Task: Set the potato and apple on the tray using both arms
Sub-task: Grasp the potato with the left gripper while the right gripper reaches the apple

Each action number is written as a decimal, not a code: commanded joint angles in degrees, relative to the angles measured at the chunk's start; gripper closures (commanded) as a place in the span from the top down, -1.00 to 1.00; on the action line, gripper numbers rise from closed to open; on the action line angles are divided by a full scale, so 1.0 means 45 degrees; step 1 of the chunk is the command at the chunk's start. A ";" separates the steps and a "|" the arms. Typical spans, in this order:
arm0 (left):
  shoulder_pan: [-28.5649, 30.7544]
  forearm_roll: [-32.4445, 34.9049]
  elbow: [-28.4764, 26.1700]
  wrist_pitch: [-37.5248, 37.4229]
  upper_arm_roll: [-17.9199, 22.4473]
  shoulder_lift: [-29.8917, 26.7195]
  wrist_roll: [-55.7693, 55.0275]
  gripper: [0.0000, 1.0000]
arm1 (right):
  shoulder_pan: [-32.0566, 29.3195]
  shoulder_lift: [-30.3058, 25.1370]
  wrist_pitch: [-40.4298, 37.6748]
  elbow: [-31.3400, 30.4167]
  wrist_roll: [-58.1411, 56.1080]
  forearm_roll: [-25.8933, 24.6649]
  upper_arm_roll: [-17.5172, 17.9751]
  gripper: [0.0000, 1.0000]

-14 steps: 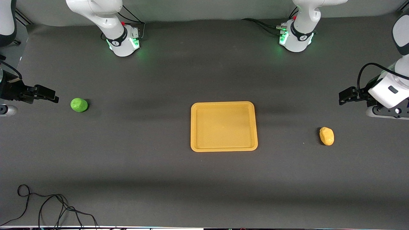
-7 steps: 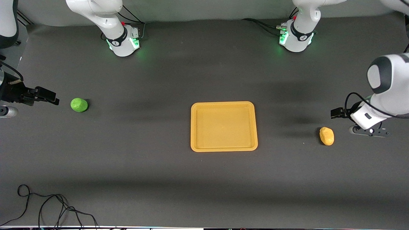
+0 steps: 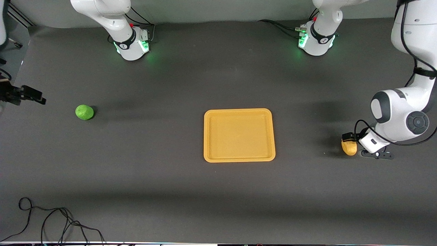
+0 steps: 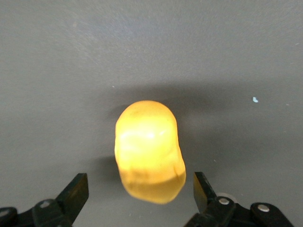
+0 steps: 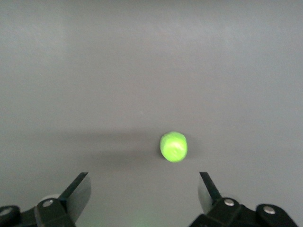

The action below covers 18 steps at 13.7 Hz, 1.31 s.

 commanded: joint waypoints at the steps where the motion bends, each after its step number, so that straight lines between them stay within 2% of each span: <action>1: -0.0023 -0.0174 0.0547 0.0343 -0.0026 0.0511 0.0081 0.96 | 0.0176 -0.1710 0.0497 -0.1885 -0.0353 -0.0665 -0.0684 1.00; 2: -0.0062 -0.0174 0.0820 0.0384 -0.0026 0.0707 0.0004 0.76 | 0.0176 -0.2314 0.0653 -0.2490 -0.0411 -0.0919 -0.0764 1.00; 3: -0.0101 -0.0174 0.0996 0.0152 -0.0006 0.0747 -0.0055 0.12 | 0.0156 -0.2977 0.0790 -0.3134 -0.0412 -0.1270 -0.0977 1.00; 4: -0.0062 -0.0174 0.0998 0.0111 -0.0026 0.0728 -0.0133 -0.19 | 0.0175 -0.3506 0.0830 -0.3585 -0.0431 -0.1563 -0.1327 1.00; 6: -0.0081 -0.0194 0.1056 -0.0238 -0.0045 0.0437 -0.0347 -0.43 | 0.0176 -0.3785 0.0869 -0.3882 -0.1226 -0.1703 -0.1894 1.00; 8: -0.0217 -0.0194 0.1930 -0.2338 -0.0142 -0.0129 -0.1339 -0.50 | 0.0176 -0.3571 0.1530 -0.4290 -0.1349 -0.1703 -0.2151 1.00; 11: -0.1502 -0.0562 0.4467 -0.5954 -0.0143 -0.0151 -0.3465 -0.55 | 0.0176 -0.3551 0.2934 -0.5616 -0.1330 -0.1683 -0.2229 1.00; 14: -0.3513 -0.1131 0.5119 -0.6219 -0.0162 -0.0151 -0.5924 -0.55 | 0.0195 -0.2754 0.5178 -0.6907 -0.1349 -0.1683 -0.2559 1.00; 16: -0.4899 -0.1287 0.5895 -0.6062 -0.0163 0.0372 -0.7976 -0.55 | 0.0176 -0.1662 0.6721 -0.7357 -0.1369 -0.1606 -0.2659 1.00; 18: -0.5741 -0.1288 0.6135 -0.5867 -0.0201 0.0882 -0.8958 -0.55 | 0.0176 -0.0373 0.8110 -0.7593 -0.1388 -0.1508 -0.2698 1.00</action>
